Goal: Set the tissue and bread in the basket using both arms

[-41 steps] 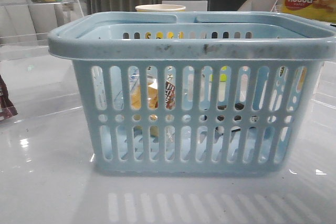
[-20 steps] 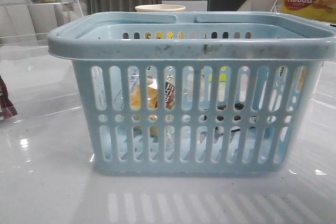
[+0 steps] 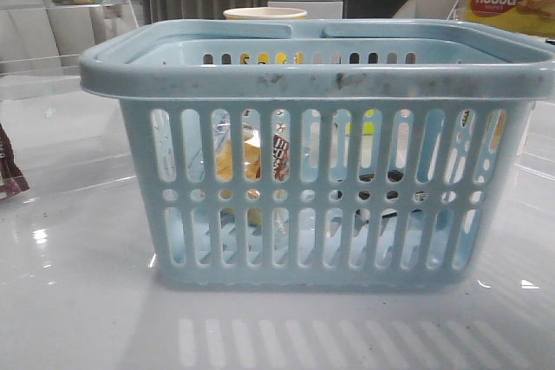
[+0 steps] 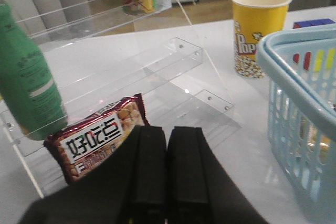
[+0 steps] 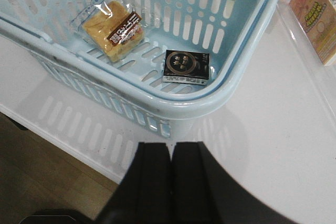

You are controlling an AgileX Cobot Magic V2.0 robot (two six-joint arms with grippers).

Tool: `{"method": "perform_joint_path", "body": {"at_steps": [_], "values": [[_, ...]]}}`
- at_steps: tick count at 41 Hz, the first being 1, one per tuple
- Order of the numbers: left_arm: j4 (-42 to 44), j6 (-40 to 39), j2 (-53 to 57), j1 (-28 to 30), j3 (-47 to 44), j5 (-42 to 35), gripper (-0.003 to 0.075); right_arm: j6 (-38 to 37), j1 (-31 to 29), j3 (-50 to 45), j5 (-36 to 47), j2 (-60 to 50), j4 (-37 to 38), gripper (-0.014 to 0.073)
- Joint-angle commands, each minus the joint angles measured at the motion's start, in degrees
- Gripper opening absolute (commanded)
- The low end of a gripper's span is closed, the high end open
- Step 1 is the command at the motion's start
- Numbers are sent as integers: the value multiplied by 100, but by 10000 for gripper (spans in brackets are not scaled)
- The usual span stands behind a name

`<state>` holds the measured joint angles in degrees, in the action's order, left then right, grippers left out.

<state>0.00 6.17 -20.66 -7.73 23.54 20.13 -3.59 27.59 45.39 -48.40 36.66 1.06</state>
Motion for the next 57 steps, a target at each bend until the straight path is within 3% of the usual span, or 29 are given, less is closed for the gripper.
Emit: {"method": "perform_joint_path", "body": {"at_steps": [1, 17, 32, 41, 57], "values": [[-77, -8, 641, 251, -515, -1058, 93, 36, -18, 152, 369, -12, 58, 39], [-117, -70, 2166, 460, -2406, -2624, 93, 36, -18, 152, 369, -12, 58, 39], [-117, -70, 2201, 661, -2427, -2648, 93, 36, -18, 152, 375, -12, 58, 39], [-117, -70, 2201, 338, -2427, -2648, 93, 36, -18, 152, 375, -12, 58, 39], [-117, -70, 2190, 301, -2427, -2648, 93, 36, -18, 152, 375, -12, 58, 39]]}}
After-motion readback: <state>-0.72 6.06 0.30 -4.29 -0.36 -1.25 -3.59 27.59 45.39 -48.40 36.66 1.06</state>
